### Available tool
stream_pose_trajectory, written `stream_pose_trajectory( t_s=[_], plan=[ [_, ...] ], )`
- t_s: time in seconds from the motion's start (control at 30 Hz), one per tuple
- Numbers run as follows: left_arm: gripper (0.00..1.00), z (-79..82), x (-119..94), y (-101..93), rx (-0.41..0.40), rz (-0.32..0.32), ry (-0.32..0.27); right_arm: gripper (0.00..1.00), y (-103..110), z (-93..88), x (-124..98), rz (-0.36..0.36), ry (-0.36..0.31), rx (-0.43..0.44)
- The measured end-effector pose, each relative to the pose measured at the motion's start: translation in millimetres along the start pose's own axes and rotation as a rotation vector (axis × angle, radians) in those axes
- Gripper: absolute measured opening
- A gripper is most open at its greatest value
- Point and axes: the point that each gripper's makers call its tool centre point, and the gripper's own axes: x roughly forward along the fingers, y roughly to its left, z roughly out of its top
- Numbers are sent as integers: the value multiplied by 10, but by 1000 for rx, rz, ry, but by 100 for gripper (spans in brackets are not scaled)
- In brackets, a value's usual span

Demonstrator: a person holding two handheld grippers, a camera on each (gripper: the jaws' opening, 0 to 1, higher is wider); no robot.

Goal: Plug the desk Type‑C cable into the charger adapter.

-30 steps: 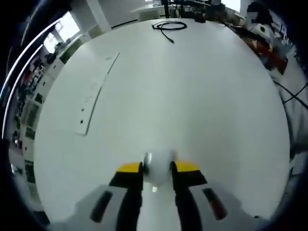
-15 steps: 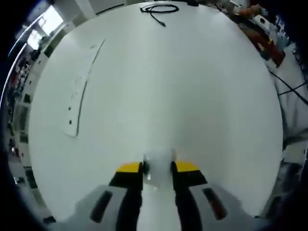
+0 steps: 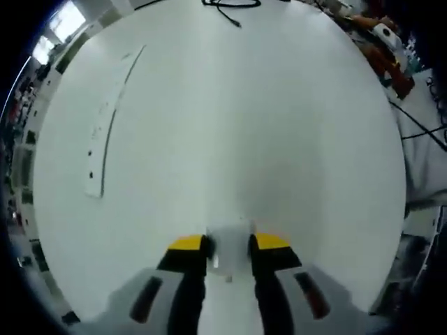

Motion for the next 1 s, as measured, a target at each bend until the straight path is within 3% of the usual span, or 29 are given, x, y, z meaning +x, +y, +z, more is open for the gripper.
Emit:
stream_pose_trajectory(
  t_s=[0.5, 1.0],
  plan=[
    [24, -12, 3, -40, -24, 4, -12, 98, -2, 5, 4, 2, -2, 5],
    [24, -60, -10, -297, -35, 0, 11, 97, 1, 0, -8, 9, -2, 7]
  ],
)
